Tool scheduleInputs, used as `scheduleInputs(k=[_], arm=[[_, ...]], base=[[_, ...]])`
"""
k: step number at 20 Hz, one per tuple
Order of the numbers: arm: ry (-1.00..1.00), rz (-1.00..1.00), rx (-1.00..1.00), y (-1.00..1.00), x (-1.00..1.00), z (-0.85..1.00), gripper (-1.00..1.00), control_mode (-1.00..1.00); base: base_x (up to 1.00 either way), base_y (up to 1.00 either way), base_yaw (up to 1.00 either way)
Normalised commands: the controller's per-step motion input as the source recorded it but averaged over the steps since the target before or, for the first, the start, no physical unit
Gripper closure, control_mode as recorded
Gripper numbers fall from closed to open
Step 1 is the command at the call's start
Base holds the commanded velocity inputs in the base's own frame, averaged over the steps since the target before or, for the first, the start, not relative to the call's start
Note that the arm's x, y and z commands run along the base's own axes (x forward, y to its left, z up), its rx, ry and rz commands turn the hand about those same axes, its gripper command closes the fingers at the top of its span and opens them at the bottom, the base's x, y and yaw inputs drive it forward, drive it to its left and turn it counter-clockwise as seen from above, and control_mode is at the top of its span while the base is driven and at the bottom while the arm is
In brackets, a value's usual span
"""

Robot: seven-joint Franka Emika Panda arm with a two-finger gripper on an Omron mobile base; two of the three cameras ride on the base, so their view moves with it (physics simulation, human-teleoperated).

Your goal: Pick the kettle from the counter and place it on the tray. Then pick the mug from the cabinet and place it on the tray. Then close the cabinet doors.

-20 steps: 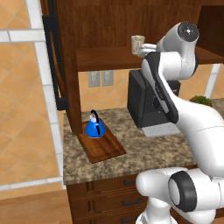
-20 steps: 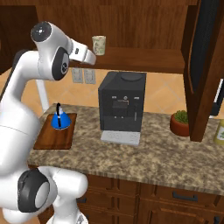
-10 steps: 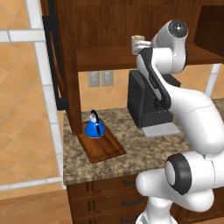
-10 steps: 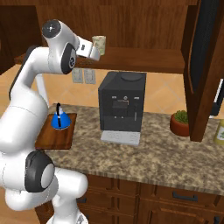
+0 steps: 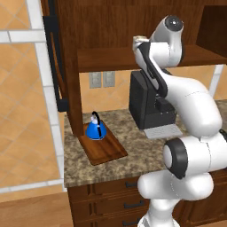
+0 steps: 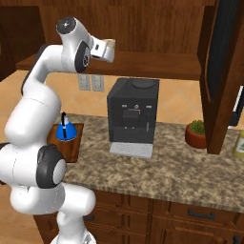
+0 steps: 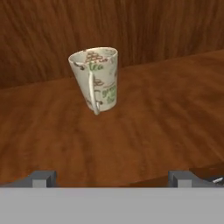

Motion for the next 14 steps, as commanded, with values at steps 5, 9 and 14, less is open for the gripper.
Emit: scheduleInputs(k=[5,9,14], arm=[[0.0,-0.01,0.0,0.02,0.38,-0.12,-1.0,-1.0],[0.0,-0.05,0.0,0.02,0.4,-0.1,-1.0,-1.0],[0.0,-0.06,0.0,0.01,0.39,-0.01,-1.0,-1.0]], base=[[0.0,0.0,0.0],[0.0,0.0,0.0],[0.0,0.0,0.0]])
